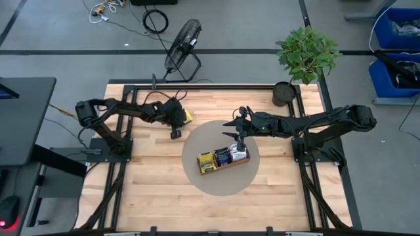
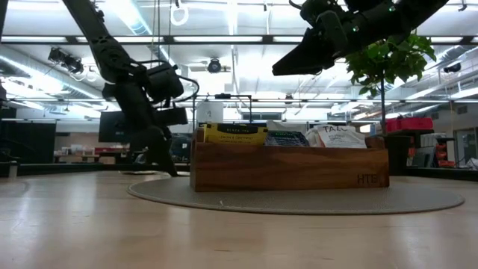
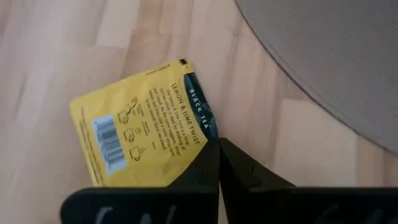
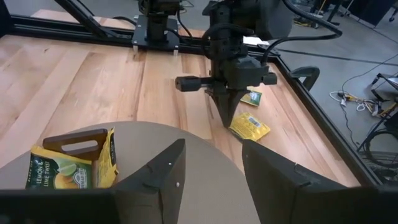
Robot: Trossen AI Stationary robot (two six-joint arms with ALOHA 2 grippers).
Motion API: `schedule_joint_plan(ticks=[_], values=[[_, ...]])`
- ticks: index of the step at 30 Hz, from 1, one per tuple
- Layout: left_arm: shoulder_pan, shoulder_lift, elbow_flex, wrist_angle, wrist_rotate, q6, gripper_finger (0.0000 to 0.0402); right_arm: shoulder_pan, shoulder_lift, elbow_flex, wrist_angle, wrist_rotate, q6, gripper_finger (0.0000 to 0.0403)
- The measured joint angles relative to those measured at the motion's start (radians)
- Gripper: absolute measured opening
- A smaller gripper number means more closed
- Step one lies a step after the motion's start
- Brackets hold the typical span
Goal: Pick & Place Tea
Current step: Put the yellow tea bag into the left section of the wooden organizer
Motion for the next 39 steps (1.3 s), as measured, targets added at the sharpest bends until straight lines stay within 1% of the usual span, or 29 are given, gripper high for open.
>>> schedule_joint_plan(ticks=[2, 9, 16, 19, 23, 31, 37, 39], values=[[-0.008, -0.021, -0.003, -0.020, 0.002, 0.000, 0.0001, 0.000, 0.000, 0.000, 0.000, 0.000, 0.000, 0.0168], [-0.028, -0.068, -0.002, -0.011, 0.014, -0.019, 0.0001, 0.000, 0.015, 0.000, 0.003, -0.001, -0.023, 0.0168], [-0.049, -0.077, 0.000, -0.010, 0.019, -0.034, 0.0001, -0.010, 0.108, 0.000, 0.081, -0.027, -0.076, 0.0168], [-0.058, -0.077, 0.000, -0.009, 0.040, -0.053, 0.0001, -0.023, 0.156, 0.000, 0.135, -0.030, -0.099, 0.0168], [-0.066, -0.077, 0.001, -0.004, 0.046, -0.062, 0.0001, -0.045, 0.219, 0.000, 0.200, -0.050, -0.174, 0.0170], [-0.070, -0.079, 0.002, 0.004, 0.076, -0.084, 0.0000, -0.064, 0.301, 0.000, 0.247, -0.052, -0.231, 0.0197], [-0.069, -0.079, 0.011, 0.005, 0.127, -0.111, 0.0000, -0.063, 0.365, 0.000, 0.331, -0.056, -0.369, 0.0219], [-0.069, -0.079, 0.024, 0.006, 0.159, -0.117, 0.0000, -0.063, 0.383, 0.001, 0.359, -0.058, -0.406, 0.0225]])
